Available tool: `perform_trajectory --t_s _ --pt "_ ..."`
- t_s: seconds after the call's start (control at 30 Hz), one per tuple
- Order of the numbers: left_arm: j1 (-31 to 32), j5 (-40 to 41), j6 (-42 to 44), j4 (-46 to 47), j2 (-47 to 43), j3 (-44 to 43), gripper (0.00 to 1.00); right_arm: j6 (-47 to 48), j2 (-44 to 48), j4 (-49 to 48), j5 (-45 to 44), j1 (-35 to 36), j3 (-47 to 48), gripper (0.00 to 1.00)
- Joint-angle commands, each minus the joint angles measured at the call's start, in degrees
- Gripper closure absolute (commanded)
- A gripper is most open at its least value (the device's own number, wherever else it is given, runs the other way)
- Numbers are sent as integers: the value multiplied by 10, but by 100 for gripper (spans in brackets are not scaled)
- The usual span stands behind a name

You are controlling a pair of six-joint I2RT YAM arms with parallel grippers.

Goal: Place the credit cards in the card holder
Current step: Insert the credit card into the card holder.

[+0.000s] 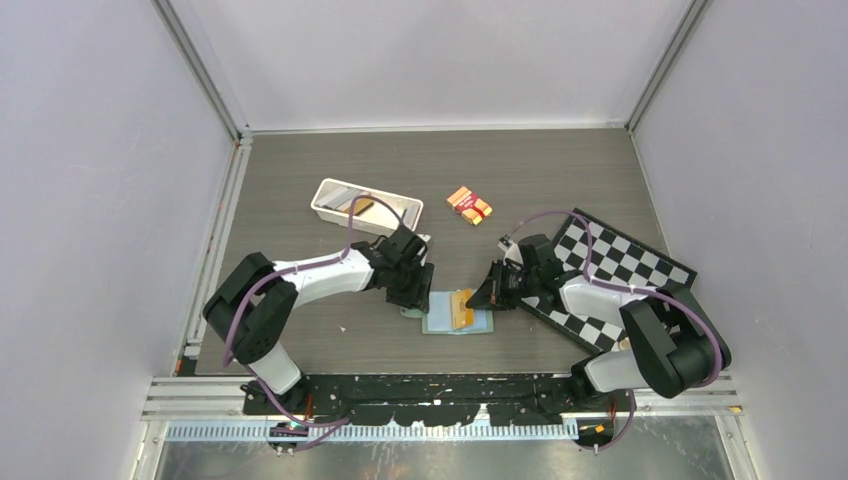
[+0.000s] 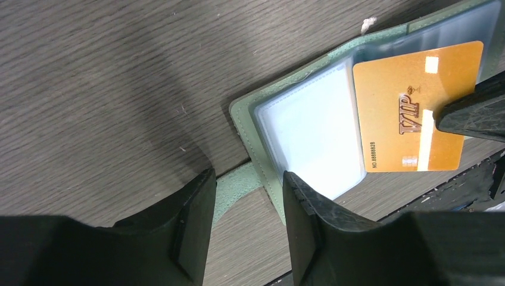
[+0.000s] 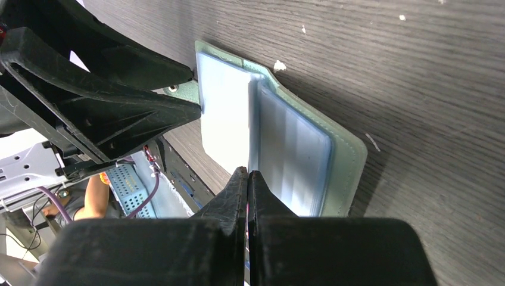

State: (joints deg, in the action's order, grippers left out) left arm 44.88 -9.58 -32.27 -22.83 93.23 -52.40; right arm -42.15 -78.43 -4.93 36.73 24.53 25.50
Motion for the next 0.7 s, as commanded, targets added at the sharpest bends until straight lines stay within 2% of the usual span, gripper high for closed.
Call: perform_trajectory --t_s 0.0,0.47,0.67 --pt "1 10 12 -6 8 -19 54 0 -15 -42 16 0 1 99" --pt "1 9 14 0 32 -18 70 -3 -36 -68 25 1 -8 100" --pt "1 11 14 0 33 -18 73 -3 -43 -68 25 0 -10 100"
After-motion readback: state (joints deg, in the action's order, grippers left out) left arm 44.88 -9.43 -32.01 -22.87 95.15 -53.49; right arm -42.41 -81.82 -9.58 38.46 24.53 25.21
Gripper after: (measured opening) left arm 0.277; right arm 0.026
